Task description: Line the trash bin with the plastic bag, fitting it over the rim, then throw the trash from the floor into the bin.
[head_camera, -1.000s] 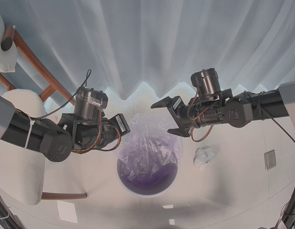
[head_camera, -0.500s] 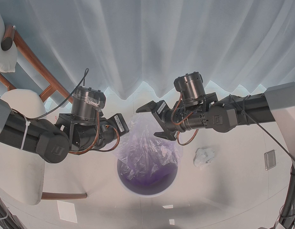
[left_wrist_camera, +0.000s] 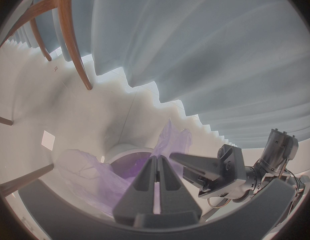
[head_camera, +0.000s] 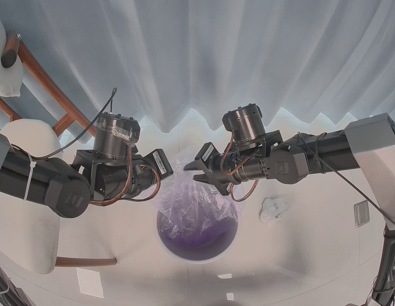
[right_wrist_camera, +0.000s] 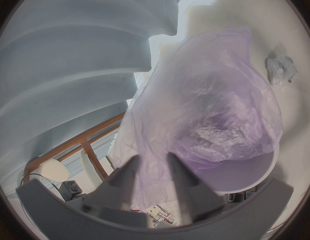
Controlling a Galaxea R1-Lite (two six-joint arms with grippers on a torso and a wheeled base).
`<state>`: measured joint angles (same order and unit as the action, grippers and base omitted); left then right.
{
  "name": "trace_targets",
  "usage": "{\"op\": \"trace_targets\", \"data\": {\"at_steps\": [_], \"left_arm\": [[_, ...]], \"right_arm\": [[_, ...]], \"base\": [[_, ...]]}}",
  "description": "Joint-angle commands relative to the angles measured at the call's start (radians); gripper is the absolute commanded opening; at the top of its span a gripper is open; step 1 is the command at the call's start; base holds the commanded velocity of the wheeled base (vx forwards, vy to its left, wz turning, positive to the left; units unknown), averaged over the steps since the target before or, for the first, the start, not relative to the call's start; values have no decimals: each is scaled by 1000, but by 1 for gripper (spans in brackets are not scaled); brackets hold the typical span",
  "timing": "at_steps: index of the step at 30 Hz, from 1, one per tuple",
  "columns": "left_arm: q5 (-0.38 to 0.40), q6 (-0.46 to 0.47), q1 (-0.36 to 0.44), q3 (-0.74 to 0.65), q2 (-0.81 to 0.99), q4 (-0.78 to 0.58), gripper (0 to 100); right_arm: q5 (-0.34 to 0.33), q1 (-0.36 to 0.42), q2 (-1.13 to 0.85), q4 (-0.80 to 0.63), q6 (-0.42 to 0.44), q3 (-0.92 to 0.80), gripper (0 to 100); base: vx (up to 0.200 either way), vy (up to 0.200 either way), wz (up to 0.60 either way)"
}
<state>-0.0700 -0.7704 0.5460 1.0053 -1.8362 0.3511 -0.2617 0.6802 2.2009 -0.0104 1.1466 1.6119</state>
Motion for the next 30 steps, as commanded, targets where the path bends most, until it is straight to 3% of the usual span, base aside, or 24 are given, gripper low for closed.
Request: {"op": "trace_targets", "data": {"at_steps": [1,7,15,21,25,30], "left_arm": [[-1,-1,0,-1,6,0,0],[-17,-1,-11,-10,8,-3,0],[-33,0,-15,-47,46,-12,0],[-56,2,-57,-90,58,-14,0],[-96,2,-49,-152,91,-14,0],[-109,34,-41,-238,144,-15,0]], "right_arm": [[-1,-2,-4,-5,1,-6,0],[39,-14,-55,-80,-2,-26,0],[41,-80,-90,-158,-1,-35,0],[39,-133,-173,-178,-15,-148,0],[39,-171,-214,-171,-84,-287,0],[39,-203,-222,-168,-137,-310,0]], "base": [[0,0,0],[0,0,0],[0,0,0],[0,0,0],[0,0,0],[0,0,0]]}}
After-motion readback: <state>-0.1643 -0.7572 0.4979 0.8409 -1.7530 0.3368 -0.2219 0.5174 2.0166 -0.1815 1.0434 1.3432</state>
